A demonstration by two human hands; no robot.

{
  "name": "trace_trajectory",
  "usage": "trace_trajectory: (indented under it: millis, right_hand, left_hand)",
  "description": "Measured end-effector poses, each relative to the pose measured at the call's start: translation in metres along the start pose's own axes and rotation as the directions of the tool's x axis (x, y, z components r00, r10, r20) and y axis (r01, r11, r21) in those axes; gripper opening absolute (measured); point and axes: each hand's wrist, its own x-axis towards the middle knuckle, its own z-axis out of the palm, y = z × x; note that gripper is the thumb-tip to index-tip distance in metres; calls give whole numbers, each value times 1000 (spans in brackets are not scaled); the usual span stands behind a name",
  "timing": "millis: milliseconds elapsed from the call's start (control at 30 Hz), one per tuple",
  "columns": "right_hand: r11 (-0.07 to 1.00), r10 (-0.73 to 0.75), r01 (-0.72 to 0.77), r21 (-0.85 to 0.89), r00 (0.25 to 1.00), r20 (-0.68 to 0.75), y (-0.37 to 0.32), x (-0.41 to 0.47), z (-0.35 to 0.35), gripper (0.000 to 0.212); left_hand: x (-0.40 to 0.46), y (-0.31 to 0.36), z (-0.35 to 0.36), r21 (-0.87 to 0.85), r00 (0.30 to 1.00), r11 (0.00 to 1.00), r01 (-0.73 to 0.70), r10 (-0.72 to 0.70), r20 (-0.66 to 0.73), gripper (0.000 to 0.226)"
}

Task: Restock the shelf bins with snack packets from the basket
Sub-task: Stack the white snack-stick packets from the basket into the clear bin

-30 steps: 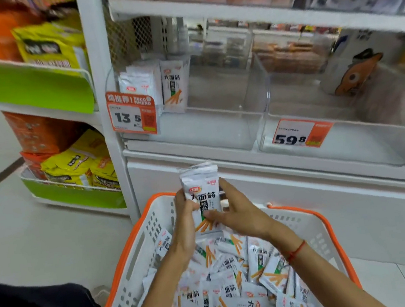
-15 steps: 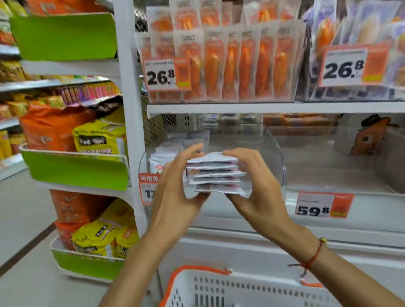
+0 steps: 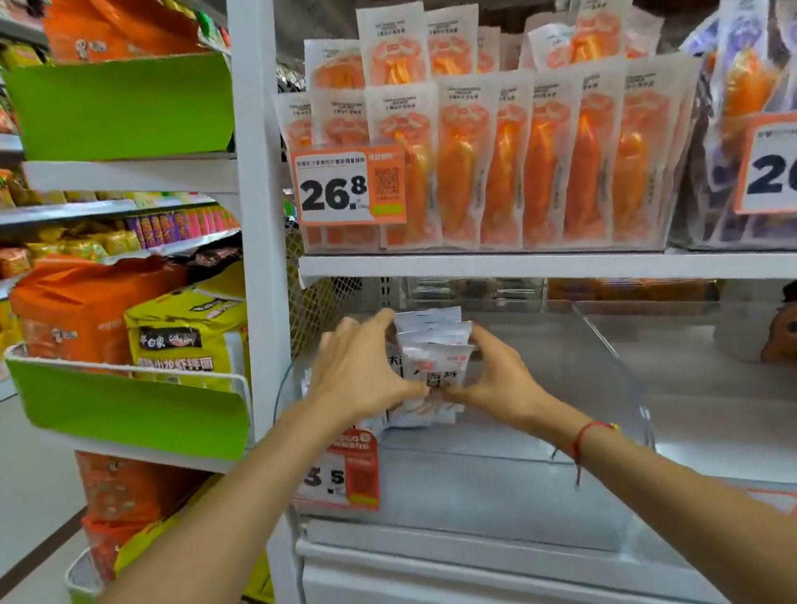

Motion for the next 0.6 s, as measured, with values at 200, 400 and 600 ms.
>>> trace_trajectory:
  millis: [200,400,600]
  right_hand:
    - [982,185,-189,28,977,110,30,37,25,77]
    - [923,324,-270,-275,930,176,45,63,50,81]
    - [754,386,-240,-612,915,118,28,65,51,70]
  left_hand:
    - [44,-16,21,251,998,968,-8,-9,66,82]
    - [61,-30,31,475,985,877,-76,-9,175,90]
    - [72,-24,38,603,979,790,-108,-20,202,76]
